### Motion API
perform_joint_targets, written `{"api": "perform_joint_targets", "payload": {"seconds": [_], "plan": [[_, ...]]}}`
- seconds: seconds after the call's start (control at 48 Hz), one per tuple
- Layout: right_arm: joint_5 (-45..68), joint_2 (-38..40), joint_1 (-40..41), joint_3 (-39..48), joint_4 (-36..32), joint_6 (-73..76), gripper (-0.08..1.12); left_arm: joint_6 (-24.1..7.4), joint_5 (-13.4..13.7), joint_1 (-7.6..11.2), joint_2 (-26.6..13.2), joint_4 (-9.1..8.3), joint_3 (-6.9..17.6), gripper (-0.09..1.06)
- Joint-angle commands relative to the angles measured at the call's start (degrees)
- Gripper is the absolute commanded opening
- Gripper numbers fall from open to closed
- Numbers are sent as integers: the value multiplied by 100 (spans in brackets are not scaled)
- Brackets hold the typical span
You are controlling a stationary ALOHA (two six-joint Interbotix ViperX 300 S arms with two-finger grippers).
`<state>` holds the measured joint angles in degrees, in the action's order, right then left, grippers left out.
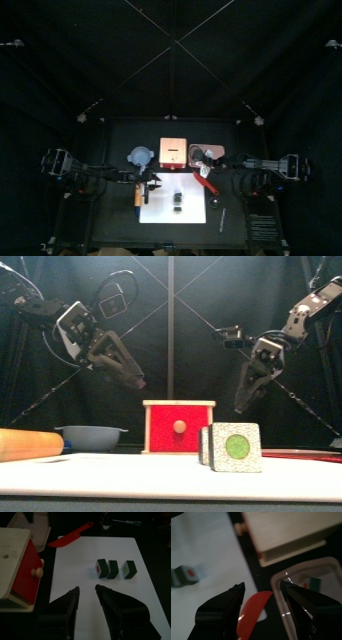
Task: Place sushi on board then cut the sushi with the knife then place the pieces on the plate
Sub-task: Place the 4 sushi pieces on the plate
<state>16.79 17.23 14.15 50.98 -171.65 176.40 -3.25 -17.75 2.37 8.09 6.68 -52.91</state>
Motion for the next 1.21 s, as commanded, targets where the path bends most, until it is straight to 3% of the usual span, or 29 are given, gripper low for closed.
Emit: {"api": "perform_joint_targets", "payload": {"seconds": [0.021,0.542,1.208], "plan": [[-18,79,-589,-176,9,26,90,0,-44,-18,97,9,62,74],[-325,-984,-1696,-800,149,18,90,18,-18,9,97,26,35,74],[-325,-1731,-1986,-1134,246,0,90,18,-18,0,79,26,26,74]]}}
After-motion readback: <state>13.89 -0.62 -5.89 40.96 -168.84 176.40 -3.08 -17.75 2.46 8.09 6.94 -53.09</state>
